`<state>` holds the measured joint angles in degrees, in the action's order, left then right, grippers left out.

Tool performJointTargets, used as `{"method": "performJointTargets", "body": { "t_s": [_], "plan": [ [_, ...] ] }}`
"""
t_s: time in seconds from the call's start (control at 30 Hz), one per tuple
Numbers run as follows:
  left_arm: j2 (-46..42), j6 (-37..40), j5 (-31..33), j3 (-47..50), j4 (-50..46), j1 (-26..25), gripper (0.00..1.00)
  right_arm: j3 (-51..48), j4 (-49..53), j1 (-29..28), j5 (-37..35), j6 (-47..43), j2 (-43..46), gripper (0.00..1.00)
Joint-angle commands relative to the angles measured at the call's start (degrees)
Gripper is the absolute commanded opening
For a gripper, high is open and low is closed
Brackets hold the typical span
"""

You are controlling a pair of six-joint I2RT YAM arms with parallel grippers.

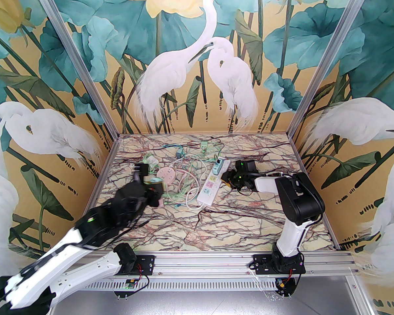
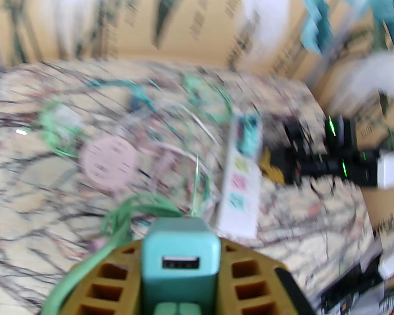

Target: Pull the plug off the socket

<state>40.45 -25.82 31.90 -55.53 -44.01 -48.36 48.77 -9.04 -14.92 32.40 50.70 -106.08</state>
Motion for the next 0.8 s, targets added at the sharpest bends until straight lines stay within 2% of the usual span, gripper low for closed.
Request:
{"method": "performJointTargets", "body": {
  "t_s": [0.0,0.2,0.33,0.43,0.53,0.67,0.73,0.77],
  "plan": [
    [0.5,-1.2,9.0,-2.8,-5.0,0.7,0.08,-1.7,6.8,-0.8,-6.0,-1.5,-2.5,0.34],
    [3.1,-1.3,14.4,-6.2,-7.2,3.2,0.11,-1.6,6.8,-0.9,-6.1,-1.5,-2.5,0.34],
    [4.6,-2.7,12.9,-3.6,-5.1,7.9,0.12,-1.6,6.8,-1.0,-6.0,-1.5,-2.6,0.34],
    [6.8,-2.9,9.4,-0.8,-1.9,13.2,0.13,-1.6,6.8,-1.0,-5.9,-1.5,-2.5,0.34],
    [9.7,-2.6,6.0,2.0,1.2,20.2,0.14,-1.7,6.9,-1.1,-6.0,-1.6,-2.2,0.34],
    [14.3,-5.0,0.0,4.5,4.1,30.6,0.1,-1.8,7.0,-1.1,-6.1,-1.7,-2.0,0.34],
    [17.3,-7.5,-0.5,4.8,3.7,33.9,0.09,-1.8,7.0,-1.0,-5.9,-1.6,-1.9,0.34],
    [19.0,-8.3,-0.4,5.0,4.0,35.1,0.12,-1.8,7.0,-1.1,-5.9,-1.7,-1.9,0.34]
  ]
}}
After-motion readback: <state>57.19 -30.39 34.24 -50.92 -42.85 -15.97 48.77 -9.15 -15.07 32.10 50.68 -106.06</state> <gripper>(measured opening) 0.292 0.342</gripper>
